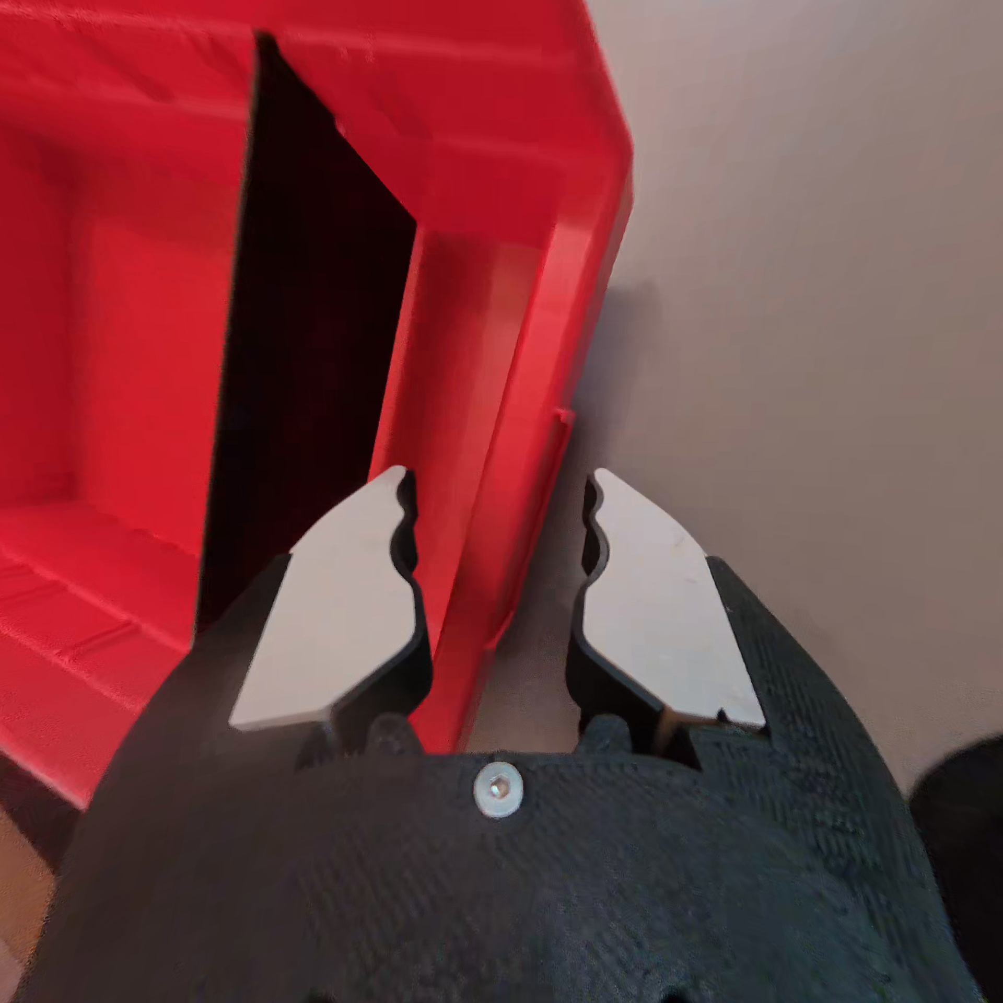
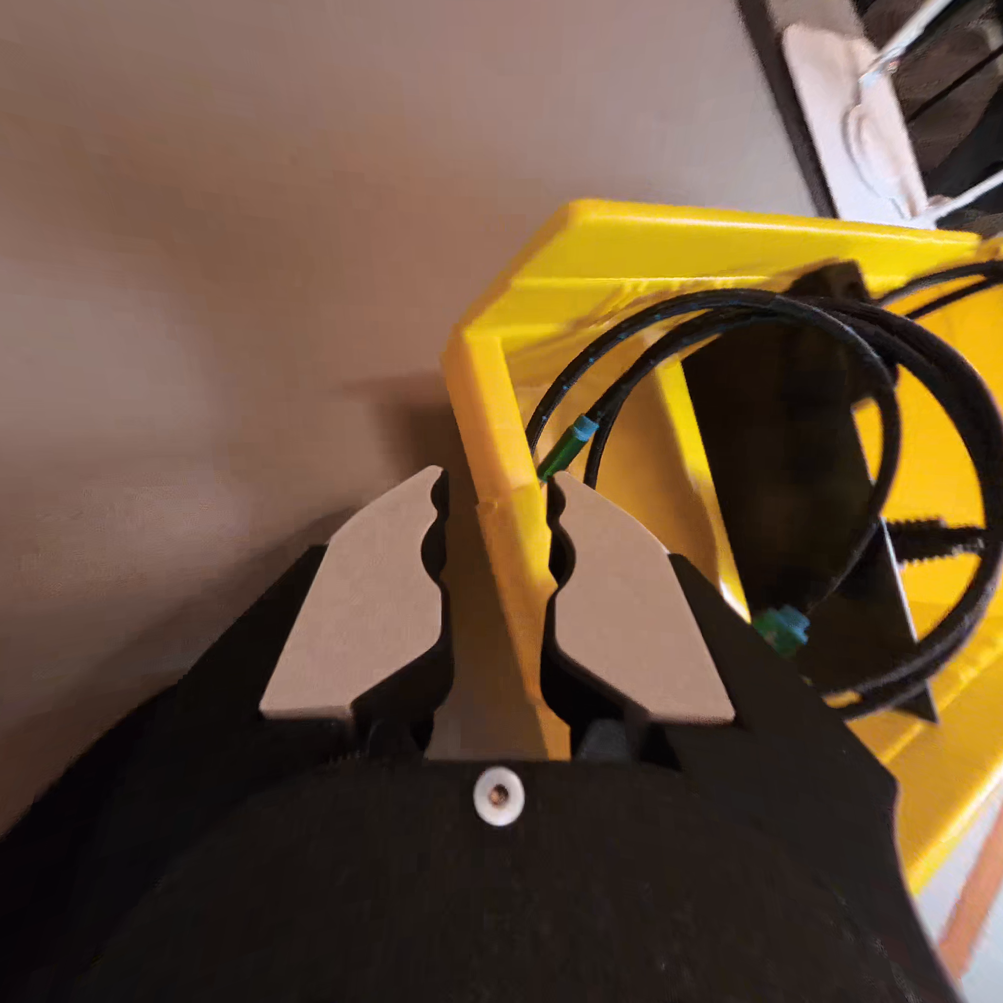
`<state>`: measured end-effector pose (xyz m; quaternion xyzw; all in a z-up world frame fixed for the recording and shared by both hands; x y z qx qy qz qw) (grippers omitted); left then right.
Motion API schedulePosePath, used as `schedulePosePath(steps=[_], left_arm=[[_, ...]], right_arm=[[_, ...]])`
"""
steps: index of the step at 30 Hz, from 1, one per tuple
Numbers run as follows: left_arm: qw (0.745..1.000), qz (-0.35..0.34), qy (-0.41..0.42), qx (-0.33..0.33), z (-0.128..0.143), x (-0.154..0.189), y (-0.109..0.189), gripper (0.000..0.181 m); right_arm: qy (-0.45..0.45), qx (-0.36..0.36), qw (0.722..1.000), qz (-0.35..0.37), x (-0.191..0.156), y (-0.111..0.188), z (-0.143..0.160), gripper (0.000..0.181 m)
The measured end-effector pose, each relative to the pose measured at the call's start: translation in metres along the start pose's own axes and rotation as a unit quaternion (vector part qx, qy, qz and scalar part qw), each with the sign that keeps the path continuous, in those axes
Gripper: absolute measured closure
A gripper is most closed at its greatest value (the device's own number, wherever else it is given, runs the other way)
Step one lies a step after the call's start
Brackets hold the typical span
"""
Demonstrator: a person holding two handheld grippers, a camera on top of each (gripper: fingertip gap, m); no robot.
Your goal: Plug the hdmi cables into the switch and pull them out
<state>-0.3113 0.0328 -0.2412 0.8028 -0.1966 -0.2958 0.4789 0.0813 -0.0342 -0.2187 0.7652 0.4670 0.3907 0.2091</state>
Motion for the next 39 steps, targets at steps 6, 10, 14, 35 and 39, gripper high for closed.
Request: schedulePosePath(steps=[6, 10, 14, 35, 39], left_arm=[[0.994, -0.056, -0.082, 0.037, -0.019, 0.006, -0.029, 0.149], [0.989, -0.061, -0.123, 0.061, -0.043, 0.028, -0.031, 0.149], [0.976, -0.023, -0.195, 0.095, -0.079, 0.075, -0.031, 0.148], [0.908, 0.238, 0.042, 0.343, -0.193, 0.255, 0.046, 0.131], [0.917, 0.195, 0.078, 0.339, -0.209, 0.269, 0.032, 0.131]], right_arm=[[-0.104, 0.023, 0.985, 0.138, 0.03, 0.071, 0.041, 0.143], [-0.263, 0.072, 0.941, 0.199, 0.054, 0.114, 0.085, 0.141], [-0.355, 0.106, 0.908, 0.198, 0.061, 0.118, 0.107, 0.137], [-0.436, 0.095, 0.866, 0.225, 0.077, 0.054, 0.116, 0.144], [-0.42, 0.08, 0.879, 0.213, 0.084, 0.051, 0.105, 0.144]])
Point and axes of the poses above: each gripper's, where its closed fingertips meet, y back along the fingers, z out of its underside, x = y × z across the jaws, the point moved 1 cm from there along y, back along the fingers, and after that the axes turned 1 degree about z, right-handed, at the moved point
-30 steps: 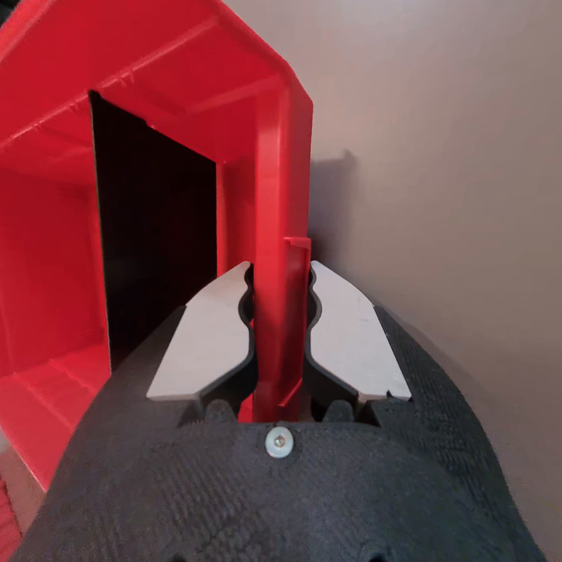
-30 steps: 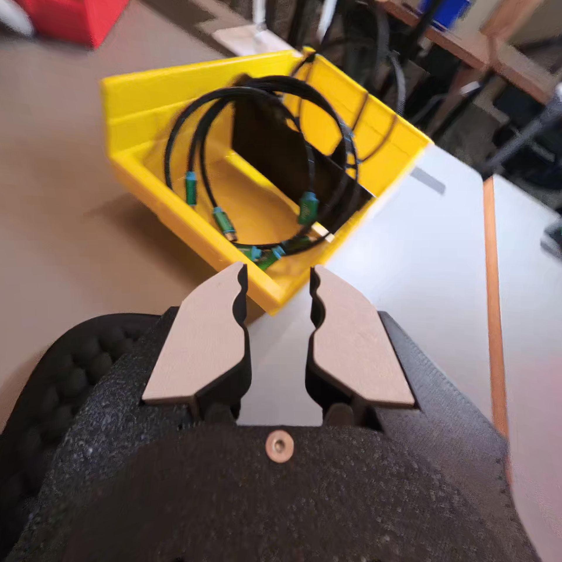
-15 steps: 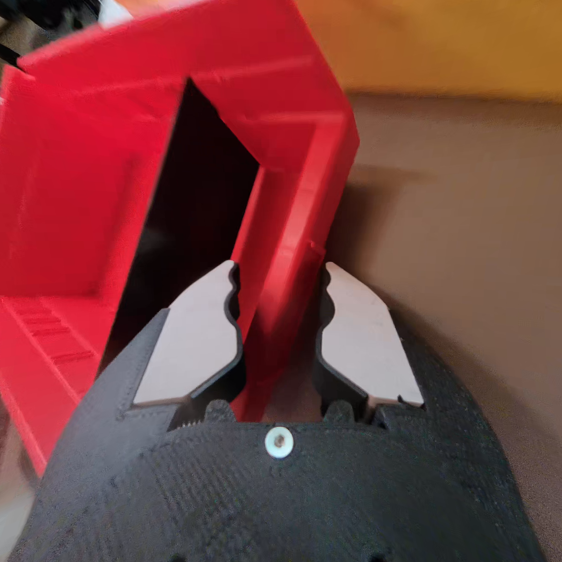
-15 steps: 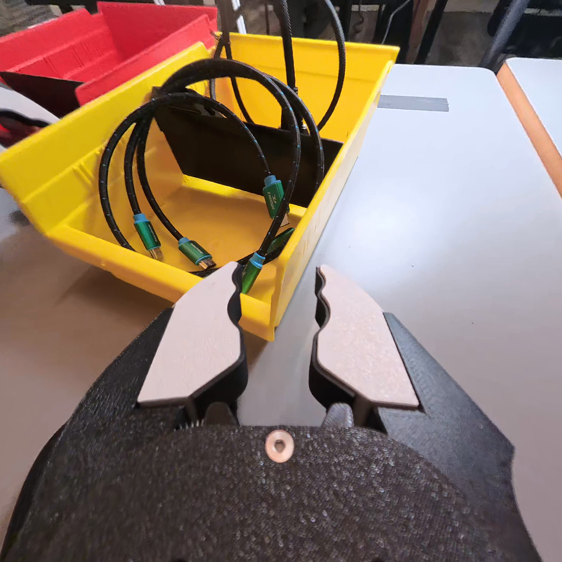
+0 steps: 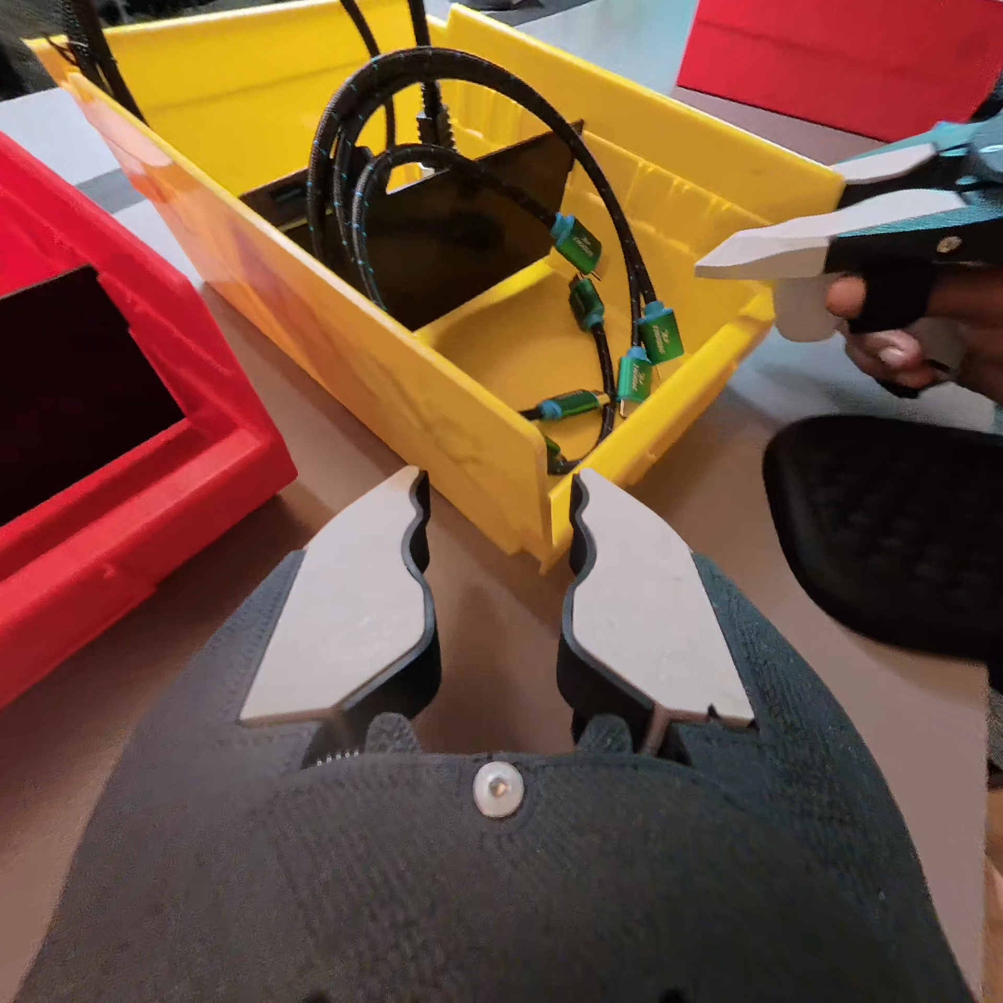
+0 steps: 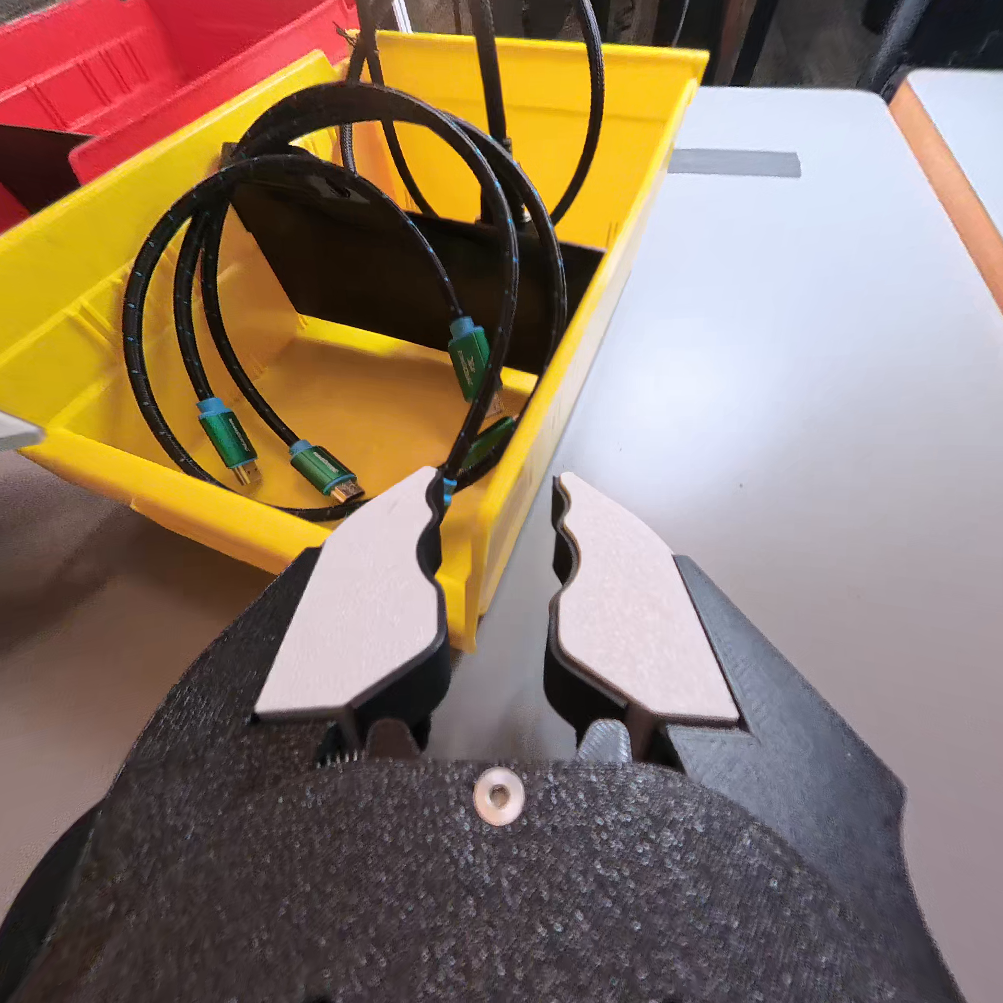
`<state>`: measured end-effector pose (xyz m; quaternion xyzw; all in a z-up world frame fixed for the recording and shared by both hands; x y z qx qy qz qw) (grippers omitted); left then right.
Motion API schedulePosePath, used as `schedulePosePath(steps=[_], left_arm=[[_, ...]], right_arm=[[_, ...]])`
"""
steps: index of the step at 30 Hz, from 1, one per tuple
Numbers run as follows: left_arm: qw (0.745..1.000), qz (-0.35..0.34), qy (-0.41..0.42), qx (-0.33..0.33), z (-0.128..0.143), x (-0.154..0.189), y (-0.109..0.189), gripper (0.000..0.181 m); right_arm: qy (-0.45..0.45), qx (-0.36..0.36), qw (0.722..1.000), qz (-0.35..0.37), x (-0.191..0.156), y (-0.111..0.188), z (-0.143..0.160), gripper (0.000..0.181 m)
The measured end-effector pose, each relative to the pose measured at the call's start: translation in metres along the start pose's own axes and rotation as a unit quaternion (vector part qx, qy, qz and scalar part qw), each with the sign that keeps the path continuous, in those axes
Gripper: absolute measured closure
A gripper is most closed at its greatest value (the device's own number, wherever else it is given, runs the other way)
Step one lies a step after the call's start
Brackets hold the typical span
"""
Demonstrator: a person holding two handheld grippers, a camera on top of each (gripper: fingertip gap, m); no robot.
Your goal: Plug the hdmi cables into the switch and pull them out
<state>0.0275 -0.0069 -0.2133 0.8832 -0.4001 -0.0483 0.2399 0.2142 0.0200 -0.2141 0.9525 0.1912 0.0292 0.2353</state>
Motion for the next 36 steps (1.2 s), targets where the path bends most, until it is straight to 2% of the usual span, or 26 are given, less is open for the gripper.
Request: schedulePosePath(steps=[6, 10, 17, 19, 20, 24, 27, 30, 33, 36], left_arm=[[0.998, -0.044, 0.033, 0.023, -0.006, -0.007, -0.022, 0.136], [0.994, -0.058, 0.07, 0.056, -0.01, -0.012, -0.023, 0.14], [0.989, -0.09, 0.079, 0.089, -0.015, -0.022, -0.023, 0.148], [0.988, -0.095, 0.081, 0.088, -0.016, -0.024, -0.023, 0.15], [0.989, -0.096, 0.078, 0.086, -0.017, -0.025, -0.023, 0.151], [0.99, -0.1, 0.061, 0.076, -0.017, -0.024, -0.021, 0.153], [0.99, -0.101, 0.044, 0.088, -0.025, -0.019, -0.011, 0.155], [0.988, -0.104, 0.016, 0.115, -0.043, -0.01, 0.004, 0.156], [0.983, -0.11, -0.008, 0.147, -0.069, -0.002, 0.03, 0.156], [0.974, -0.135, -0.026, 0.178, -0.095, -0.004, 0.071, 0.156]], right_arm=[[0.015, -0.014, 1.0, 0.004, 0.0, -0.007, -0.011, 0.15], [0.006, -0.006, 1.0, 0.013, -0.001, -0.01, -0.013, 0.149], [-0.002, 0.003, 0.999, 0.035, -0.004, -0.015, -0.015, 0.145], [-0.002, 0.004, 0.999, 0.048, 0.0, -0.014, -0.016, 0.155], [0.001, 0.008, 0.998, 0.064, 0.005, -0.012, -0.018, 0.169], [-0.004, 0.015, 0.998, 0.066, 0.004, -0.008, -0.018, 0.171], [0.0, 0.023, 0.997, 0.069, -0.001, 0.004, -0.02, 0.171], [0.01, 0.054, 0.995, 0.085, -0.006, 0.025, -0.036, 0.17], [0.024, 0.087, 0.992, 0.088, -0.015, 0.049, -0.065, 0.17], [0.04, 0.126, 0.989, 0.07, -0.038, 0.068, -0.101, 0.169]])
Point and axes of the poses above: each gripper's, where its closed fingertips meet, y back along the fingers, z out of its underside, x = y × z across the jaws, the point moved 1 cm from there along y, back along the fingers, and after that the axes turned 1 degree about z, right-handed, at the moved point
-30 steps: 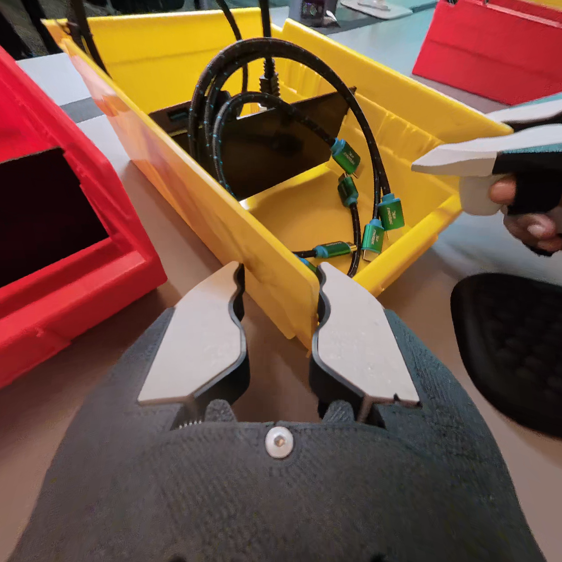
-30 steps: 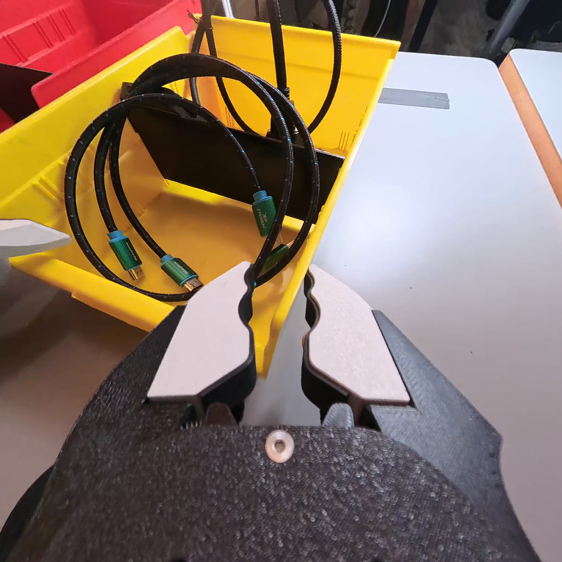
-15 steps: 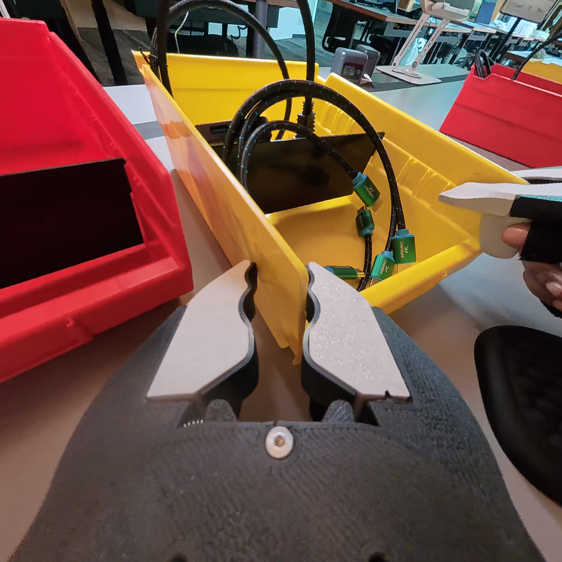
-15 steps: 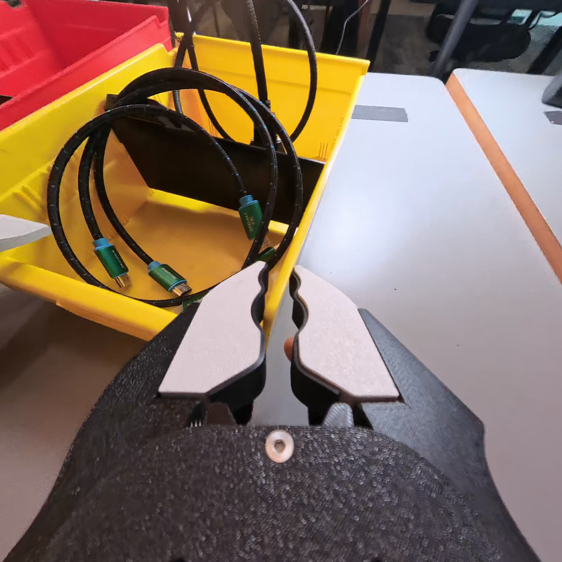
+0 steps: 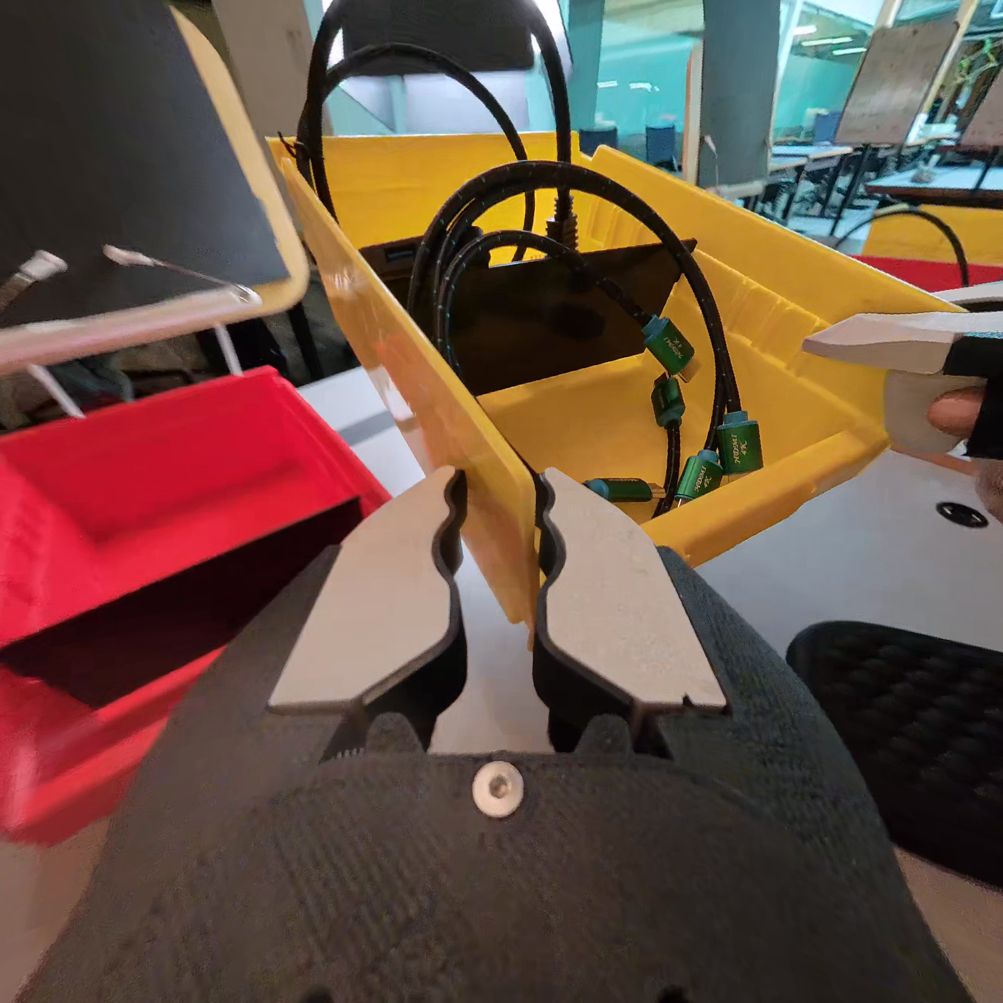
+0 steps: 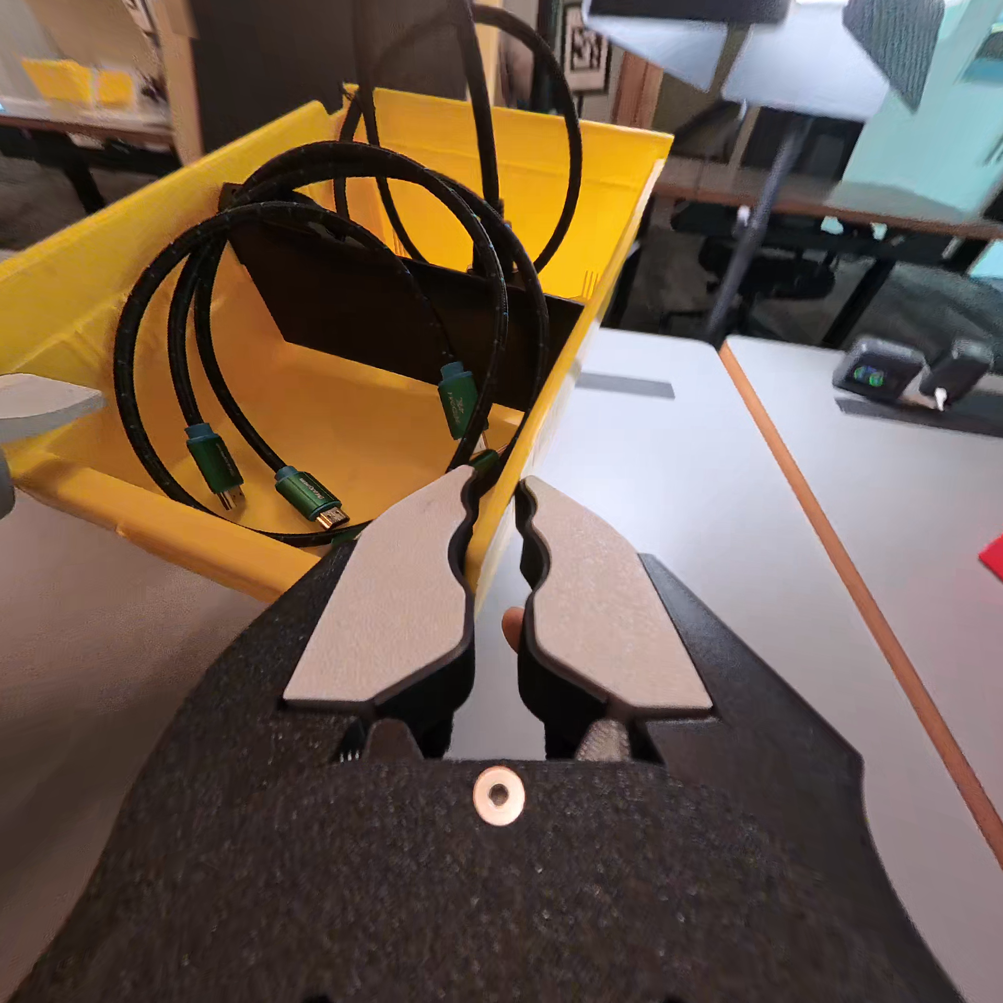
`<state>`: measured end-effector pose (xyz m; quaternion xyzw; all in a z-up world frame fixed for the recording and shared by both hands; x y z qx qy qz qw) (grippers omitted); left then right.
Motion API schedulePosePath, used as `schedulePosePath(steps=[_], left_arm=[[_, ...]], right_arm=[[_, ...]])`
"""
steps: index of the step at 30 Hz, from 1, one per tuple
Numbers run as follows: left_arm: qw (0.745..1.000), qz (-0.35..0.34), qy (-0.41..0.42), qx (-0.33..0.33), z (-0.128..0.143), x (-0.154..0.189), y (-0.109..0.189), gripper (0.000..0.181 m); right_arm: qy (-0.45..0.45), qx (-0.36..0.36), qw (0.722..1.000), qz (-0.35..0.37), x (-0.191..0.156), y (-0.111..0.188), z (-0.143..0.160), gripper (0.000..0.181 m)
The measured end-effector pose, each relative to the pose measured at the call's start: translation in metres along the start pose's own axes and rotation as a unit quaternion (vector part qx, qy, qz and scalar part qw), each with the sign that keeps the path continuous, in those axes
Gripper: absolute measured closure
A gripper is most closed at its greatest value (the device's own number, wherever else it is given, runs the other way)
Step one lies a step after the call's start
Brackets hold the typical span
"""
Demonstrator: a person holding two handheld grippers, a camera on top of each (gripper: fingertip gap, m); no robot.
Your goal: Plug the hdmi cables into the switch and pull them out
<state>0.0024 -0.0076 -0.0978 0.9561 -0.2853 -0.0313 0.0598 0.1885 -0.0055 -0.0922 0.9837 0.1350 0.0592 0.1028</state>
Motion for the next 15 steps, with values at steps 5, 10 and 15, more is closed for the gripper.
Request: schedulePosePath(steps=[5, 10, 15], left_arm=[[0.997, -0.074, -0.002, 0.032, -0.038, -0.052, 0.063, 0.157], [0.985, -0.168, 0.004, 0.034, -0.041, -0.117, 0.137, 0.157], [0.97, -0.241, 0.026, 0.03, -0.02, -0.168, 0.21, 0.157]], right_arm=[[0.01, 0.051, 0.996, -0.071, -0.065, -0.011, -0.055, 0.168], [0.016, 0.064, 0.984, -0.163, -0.158, -0.041, -0.083, 0.169], [0.025, 0.048, 0.966, -0.254, -0.254, -0.064, -0.086, 0.168]])
Point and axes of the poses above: each gripper's, where its closed fingertips meet, y back along the fingers, z out of its underside, x = y × z across the jaws, the point moved 1 cm from there along y, back along the fingers, and after that the axes turned 1 degree about z, right-handed, at the moved point
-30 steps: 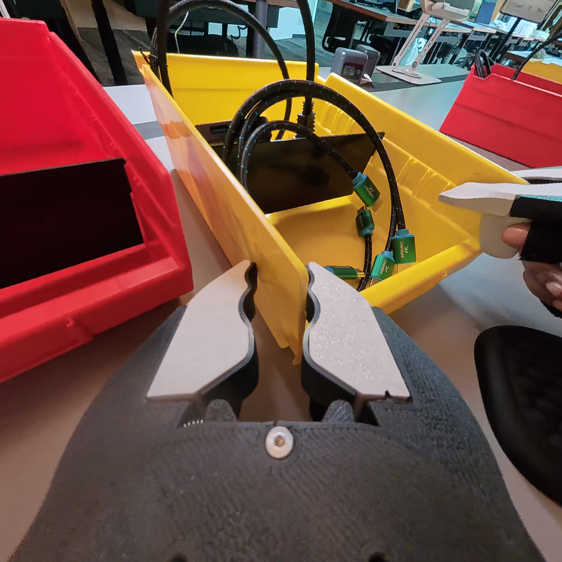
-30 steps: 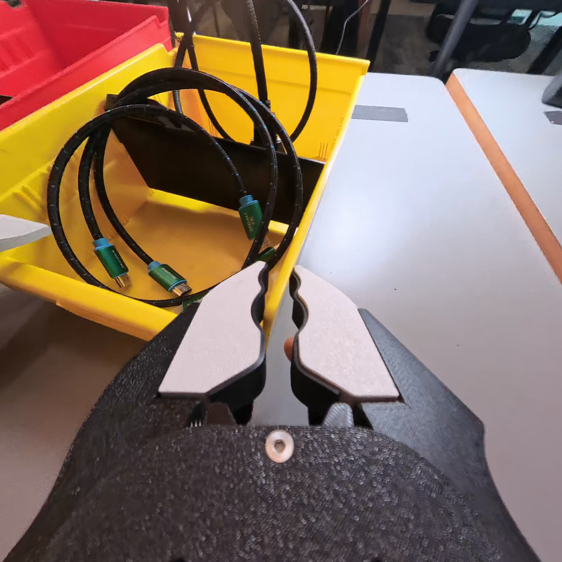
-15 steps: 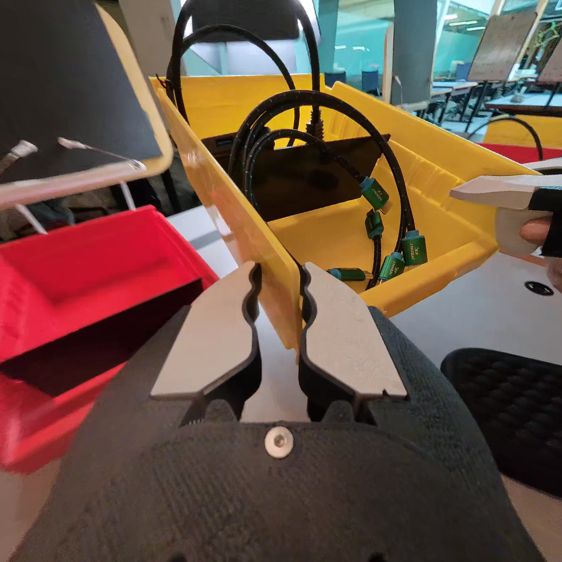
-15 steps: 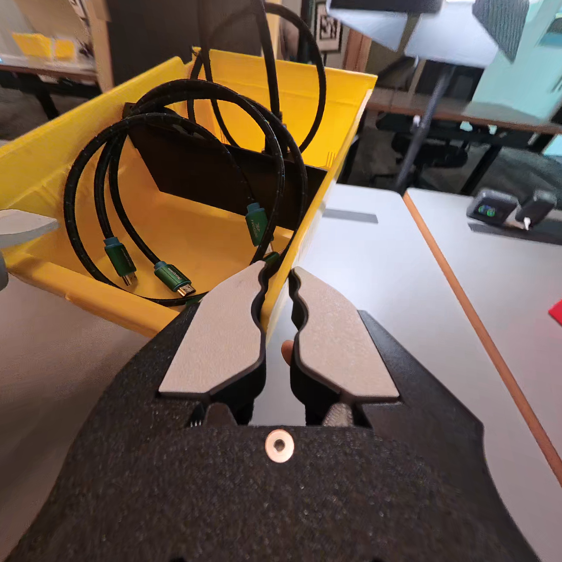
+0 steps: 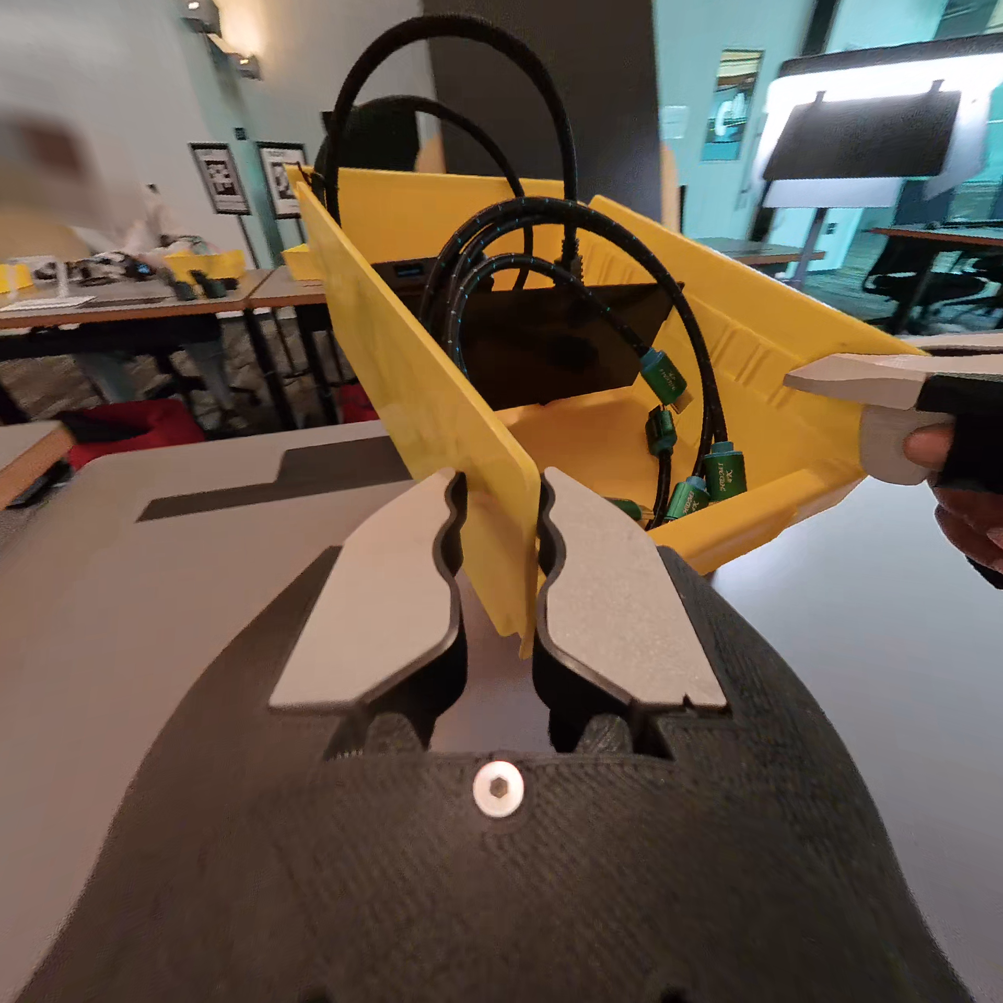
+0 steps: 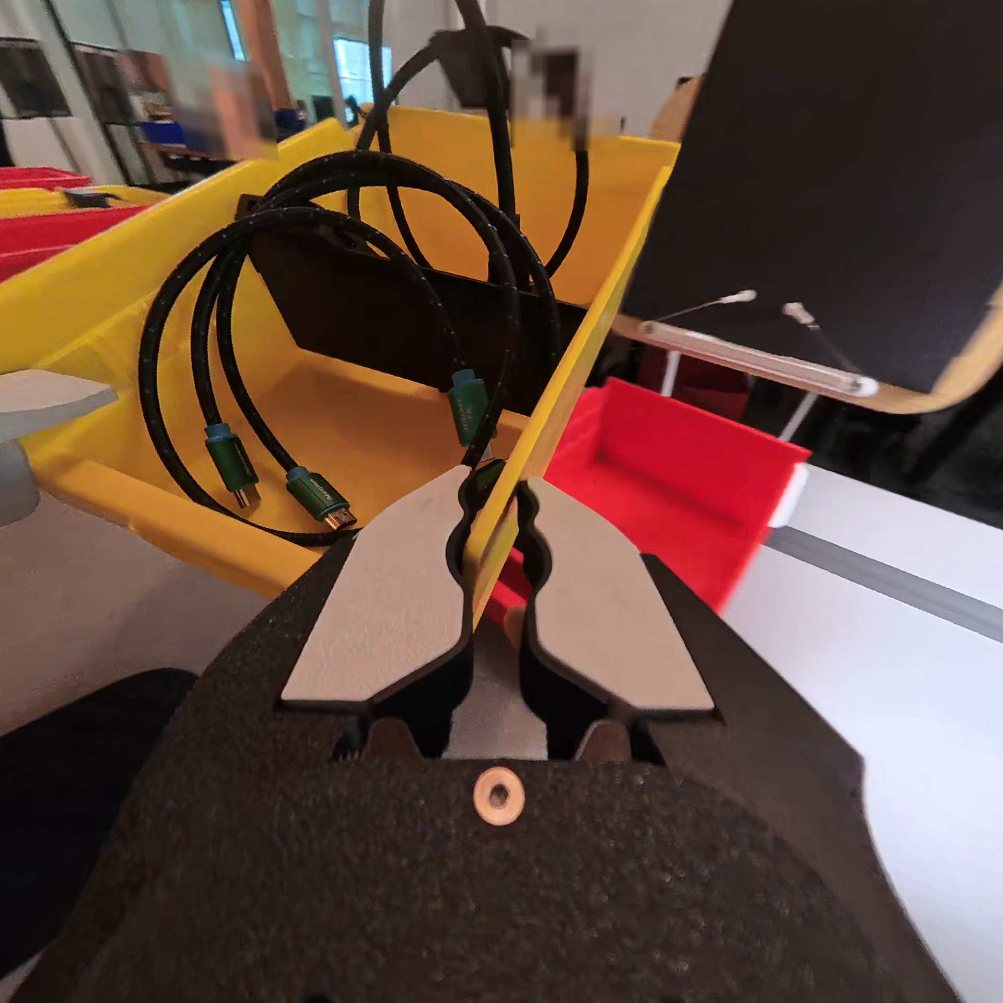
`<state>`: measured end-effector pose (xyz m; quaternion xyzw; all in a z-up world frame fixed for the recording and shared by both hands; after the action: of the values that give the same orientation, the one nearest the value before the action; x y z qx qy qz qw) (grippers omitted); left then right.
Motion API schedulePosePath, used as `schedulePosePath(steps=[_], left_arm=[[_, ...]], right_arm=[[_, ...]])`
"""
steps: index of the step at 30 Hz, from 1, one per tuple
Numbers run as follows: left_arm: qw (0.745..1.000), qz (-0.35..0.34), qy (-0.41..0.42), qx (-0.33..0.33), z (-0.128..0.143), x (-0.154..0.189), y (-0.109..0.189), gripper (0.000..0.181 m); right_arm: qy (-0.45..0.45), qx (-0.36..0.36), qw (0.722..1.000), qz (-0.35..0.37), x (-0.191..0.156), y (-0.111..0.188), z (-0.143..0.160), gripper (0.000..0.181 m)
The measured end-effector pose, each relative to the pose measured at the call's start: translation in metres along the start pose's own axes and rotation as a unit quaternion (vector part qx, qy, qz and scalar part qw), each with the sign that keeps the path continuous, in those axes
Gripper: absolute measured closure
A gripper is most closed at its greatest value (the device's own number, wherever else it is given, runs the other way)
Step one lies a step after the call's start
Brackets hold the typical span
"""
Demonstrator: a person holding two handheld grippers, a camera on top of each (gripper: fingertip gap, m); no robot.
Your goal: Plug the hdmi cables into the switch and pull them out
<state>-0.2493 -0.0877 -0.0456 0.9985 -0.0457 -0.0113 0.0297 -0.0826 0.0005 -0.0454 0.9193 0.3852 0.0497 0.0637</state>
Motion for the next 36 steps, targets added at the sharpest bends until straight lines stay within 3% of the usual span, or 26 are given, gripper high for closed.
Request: schedulePosePath(steps=[6, 15, 17, 20, 24, 27, 30, 32, 36], left_arm=[[0.998, -0.06, 0.021, -0.025, 0.041, -0.068, 0.032, 0.157], [0.991, -0.083, 0.046, -0.093, 0.146, -0.117, 0.007, 0.166], [0.99, -0.068, 0.06, -0.106, 0.157, -0.114, 0.002, 0.163], [0.991, -0.043, 0.067, -0.106, 0.149, -0.112, 0.001, 0.156], [0.996, -0.043, 0.007, -0.073, 0.113, -0.11, 0.011, 0.146], [0.991, 0.037, -0.07, -0.107, 0.094, -0.077, 0.007, 0.143], [0.968, 0.14, -0.112, -0.178, 0.102, -0.039, -0.007, 0.134], [0.946, 0.183, -0.152, -0.22, 0.117, -0.02, -0.02, 0.128], [0.876, 0.227, -0.27, -0.329, 0.163, -0.001, -0.044, 0.117]], right_arm=[[-0.011, -0.033, 0.996, -0.079, -0.069, -0.061, 0.03, 0.167], [-0.019, -0.096, 0.988, -0.123, -0.093, -0.127, 0.125, 0.162], [0.03, -0.1, 0.989, -0.107, -0.088, -0.132, 0.132, 0.16], [0.043, -0.12, 0.984, -0.125, -0.082, -0.125, 0.127, 0.156], [0.056, -0.13, 0.978, -0.154, -0.058, -0.096, 0.113, 0.135], [0.103, -0.155, 0.968, -0.166, -0.027, -0.073, 0.114, 0.133], [0.133, -0.191, 0.949, -0.212, -0.011, -0.057, 0.122, 0.132], [0.185, -0.22, 0.936, -0.204, 0.0, -0.056, 0.131, 0.128], [0.337, -0.276, 0.886, -0.162, 0.019, -0.069, 0.159, 0.121]])
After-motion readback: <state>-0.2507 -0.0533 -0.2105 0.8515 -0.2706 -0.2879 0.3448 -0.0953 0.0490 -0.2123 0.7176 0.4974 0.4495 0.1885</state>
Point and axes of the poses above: each gripper's, where its closed fingertips meet, y back along the fingers, z out of its underside, x = y × z across the jaws, the point moved 1 cm from there along y, back along the fingers, and after that the axes turned 1 degree about z, right-handed, at the moved point
